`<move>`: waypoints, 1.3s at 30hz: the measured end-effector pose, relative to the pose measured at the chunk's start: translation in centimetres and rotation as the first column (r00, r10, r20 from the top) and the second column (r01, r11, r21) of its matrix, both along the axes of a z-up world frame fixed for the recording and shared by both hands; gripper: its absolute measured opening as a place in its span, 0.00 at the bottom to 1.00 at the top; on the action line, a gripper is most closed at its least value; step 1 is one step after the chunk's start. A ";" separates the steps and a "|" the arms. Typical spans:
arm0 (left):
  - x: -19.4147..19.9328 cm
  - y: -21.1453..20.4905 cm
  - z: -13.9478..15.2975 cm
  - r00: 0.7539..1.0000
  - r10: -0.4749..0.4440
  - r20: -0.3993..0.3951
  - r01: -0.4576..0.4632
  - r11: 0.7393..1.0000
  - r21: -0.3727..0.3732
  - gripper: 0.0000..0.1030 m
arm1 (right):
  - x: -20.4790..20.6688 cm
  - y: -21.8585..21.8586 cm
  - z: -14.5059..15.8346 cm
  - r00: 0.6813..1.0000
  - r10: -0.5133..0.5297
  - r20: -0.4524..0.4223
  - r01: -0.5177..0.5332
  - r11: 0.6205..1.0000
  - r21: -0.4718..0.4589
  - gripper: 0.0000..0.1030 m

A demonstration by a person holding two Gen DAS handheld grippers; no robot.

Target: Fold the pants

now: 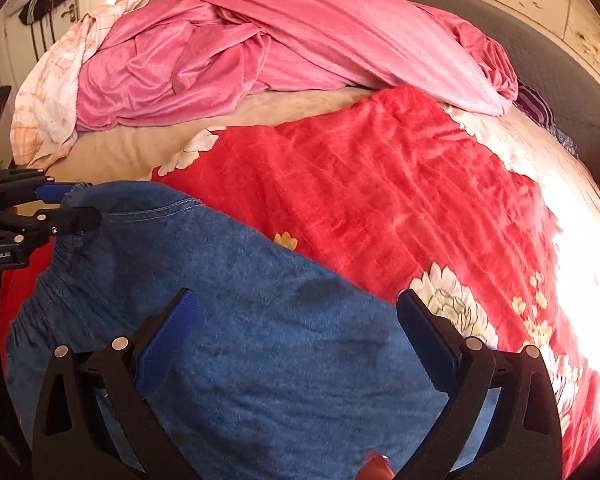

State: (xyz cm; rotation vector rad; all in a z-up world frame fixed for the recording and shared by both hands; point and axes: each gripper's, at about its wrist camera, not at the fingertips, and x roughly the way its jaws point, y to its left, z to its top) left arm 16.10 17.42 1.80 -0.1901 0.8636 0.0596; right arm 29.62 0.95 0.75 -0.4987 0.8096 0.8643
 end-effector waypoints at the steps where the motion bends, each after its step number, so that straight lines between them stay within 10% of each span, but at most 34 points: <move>1: -0.3 -0.3 0.2 1.000 -0.007 0.009 0.007 1.000 0.018 0.32 | 0.3 0.3 -0.1 1.000 0.018 -0.010 -0.018 1.000 -0.002 0.96; 9: -1.5 -1.7 0.6 0.999 -0.030 0.040 0.026 0.996 0.091 0.32 | 0.9 2.9 -0.4 0.980 0.201 0.016 -0.200 0.979 -0.049 0.92; 22: -2.9 -2.0 0.8 0.998 -0.008 0.070 0.002 0.996 0.088 0.32 | -3.3 0.5 0.6 0.976 0.215 -0.035 -0.211 0.974 0.080 0.20; 39: -7.7 -4.3 2.4 0.987 -0.038 0.153 0.030 0.998 0.053 0.32 | -14.1 -8.0 3.6 0.993 0.104 -0.060 -0.081 0.949 0.305 0.16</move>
